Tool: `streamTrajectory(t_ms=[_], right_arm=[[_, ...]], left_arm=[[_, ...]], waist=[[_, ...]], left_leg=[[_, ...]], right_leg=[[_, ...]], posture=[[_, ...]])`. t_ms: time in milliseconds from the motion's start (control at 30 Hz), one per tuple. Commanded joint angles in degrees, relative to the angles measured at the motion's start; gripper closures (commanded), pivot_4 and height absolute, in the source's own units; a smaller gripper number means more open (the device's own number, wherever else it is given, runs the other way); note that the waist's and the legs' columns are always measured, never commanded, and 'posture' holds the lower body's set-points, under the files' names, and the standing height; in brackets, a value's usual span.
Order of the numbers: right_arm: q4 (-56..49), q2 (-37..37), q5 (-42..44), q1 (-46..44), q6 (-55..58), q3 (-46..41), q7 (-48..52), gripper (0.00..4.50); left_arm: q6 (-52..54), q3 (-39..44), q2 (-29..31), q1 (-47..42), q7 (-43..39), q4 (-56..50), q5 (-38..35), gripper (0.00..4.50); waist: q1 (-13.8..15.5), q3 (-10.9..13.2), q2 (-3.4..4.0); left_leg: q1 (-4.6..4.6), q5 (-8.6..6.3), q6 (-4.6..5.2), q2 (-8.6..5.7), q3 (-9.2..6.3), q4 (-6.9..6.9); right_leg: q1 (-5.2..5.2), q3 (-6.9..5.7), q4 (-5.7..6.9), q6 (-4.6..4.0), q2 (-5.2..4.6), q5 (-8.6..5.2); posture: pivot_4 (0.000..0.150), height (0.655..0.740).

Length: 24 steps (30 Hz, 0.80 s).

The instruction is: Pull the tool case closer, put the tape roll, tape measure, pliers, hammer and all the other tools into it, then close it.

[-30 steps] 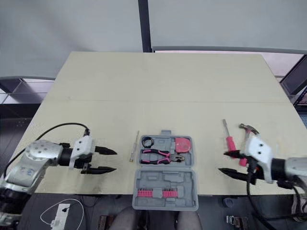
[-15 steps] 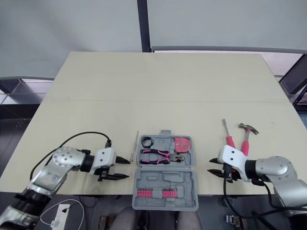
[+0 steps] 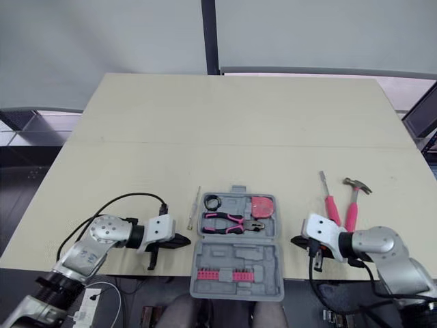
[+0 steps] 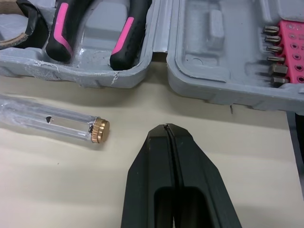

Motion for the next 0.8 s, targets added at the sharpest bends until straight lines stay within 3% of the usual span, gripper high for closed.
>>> streamTrajectory(t_ms=[33,333,800], right_arm=[[-0.5,0.8,-0.6,-0.3,-0.1,0.7,-0.9,4.5],[-1.3,3.5,-1.4,-1.1,0.7,3.7,-2.0,4.5],[0.6,8.3,-2.9,-7.9,3.5,3.5,-5.6,4.5]], left_arm=[[1.0,-1.5,-1.2,-0.3,1.1,-0.3,1.3,4.45],[4.3,-4.2,-6.3,-2.2,3.4,0.0,3.0,4.45],[8.4,-5.3,-15.5,-13.2,7.8,6.6,6.5,4.45]], waist=[[0.2,0.0,0.0],[0.2,0.0,0.02],[0.2,0.0,0.01]], left_leg=[[-0.01,0.02,0.03,-0.05,-0.02,0.0],[-0.01,0.04,0.07,-0.12,-0.13,0.0],[-0.01,0.11,0.14,-0.19,-0.24,0.09]], right_leg=[[0.01,-0.03,0.0,0.0,0.0,0.0],[0.1,-0.14,-0.01,0.02,-0.01,0.01],[0.2,-0.22,0.0,0.09,-0.03,0.05]], posture=[[0.15,0.74],[0.15,0.74],[0.15,0.74]])
